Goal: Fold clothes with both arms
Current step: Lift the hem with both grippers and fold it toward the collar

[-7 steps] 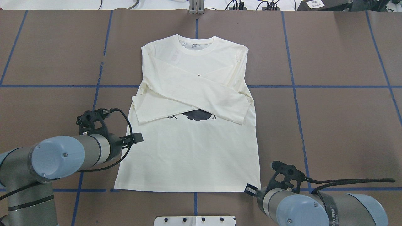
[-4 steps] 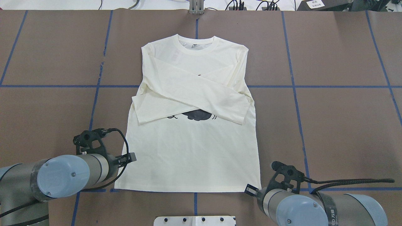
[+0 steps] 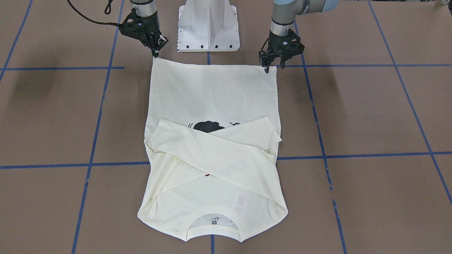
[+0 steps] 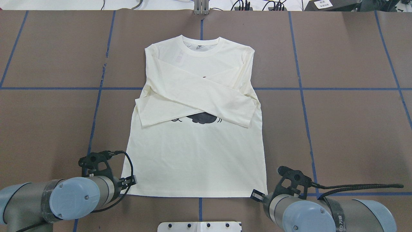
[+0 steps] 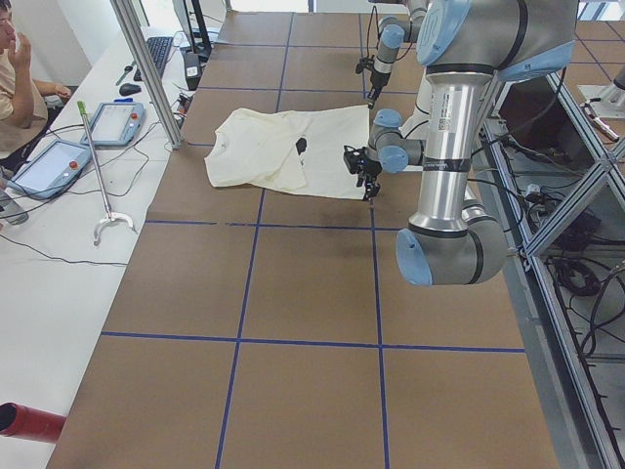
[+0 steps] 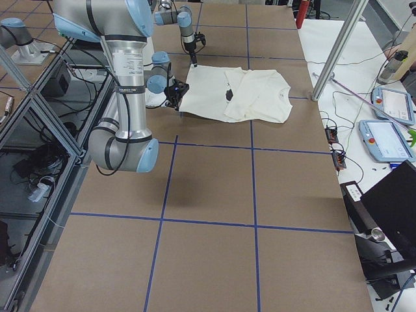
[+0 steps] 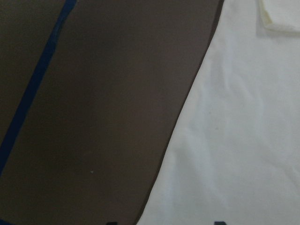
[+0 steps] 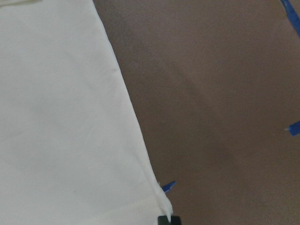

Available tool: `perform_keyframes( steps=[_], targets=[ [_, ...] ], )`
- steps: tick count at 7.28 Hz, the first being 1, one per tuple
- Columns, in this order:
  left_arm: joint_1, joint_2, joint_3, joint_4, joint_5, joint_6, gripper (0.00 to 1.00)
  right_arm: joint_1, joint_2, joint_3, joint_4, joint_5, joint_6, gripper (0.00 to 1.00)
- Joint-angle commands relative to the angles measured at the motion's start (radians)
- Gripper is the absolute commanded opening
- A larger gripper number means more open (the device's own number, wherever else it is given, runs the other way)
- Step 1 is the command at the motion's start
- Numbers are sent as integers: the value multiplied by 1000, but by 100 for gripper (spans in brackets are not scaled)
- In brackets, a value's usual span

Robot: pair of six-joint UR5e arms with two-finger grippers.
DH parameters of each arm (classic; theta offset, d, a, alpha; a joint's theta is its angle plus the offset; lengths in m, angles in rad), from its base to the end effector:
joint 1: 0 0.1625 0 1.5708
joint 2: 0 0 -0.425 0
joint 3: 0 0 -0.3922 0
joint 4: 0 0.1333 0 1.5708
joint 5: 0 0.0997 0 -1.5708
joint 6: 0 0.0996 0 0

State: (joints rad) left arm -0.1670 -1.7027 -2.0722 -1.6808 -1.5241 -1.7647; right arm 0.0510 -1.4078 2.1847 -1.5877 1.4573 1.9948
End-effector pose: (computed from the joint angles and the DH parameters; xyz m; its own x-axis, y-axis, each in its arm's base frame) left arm 0.4827 -0.2213 0.3575 0.6744 -0.3089 -0.6707 0.3334 0.9378 -0.0967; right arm -0.4811 -0.1693 0.3100 0.6069 0.4403 0.6617 -0.4150 0.8856 -0.2086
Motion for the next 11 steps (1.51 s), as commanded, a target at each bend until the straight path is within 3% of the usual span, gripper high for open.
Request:
perform_keyframes(
  steps=[1,2,5,6,8,10,11],
  targets=[
    [11,14,0,0,-4,-2,61,0,1,0,0,0,1,0],
    [11,14,1,1,-5,-1,52,0,1,0,0,0,1,0],
    [17,12,6,0,-19,1,49,1,1,1,0,0,1,0],
    [18,12,6,0,-21,1,43,1,1,1,0,0,1,0],
    [18,12,7,0,-22,1,0,1,1,1,0,-2,1,0],
    [18,9,-3,-3,-27,4,0,1,1,1,0,-2,1,0],
    [17,3,-38,-7,-75,1,0,3,0,4,0,-2,1,0]
  ],
)
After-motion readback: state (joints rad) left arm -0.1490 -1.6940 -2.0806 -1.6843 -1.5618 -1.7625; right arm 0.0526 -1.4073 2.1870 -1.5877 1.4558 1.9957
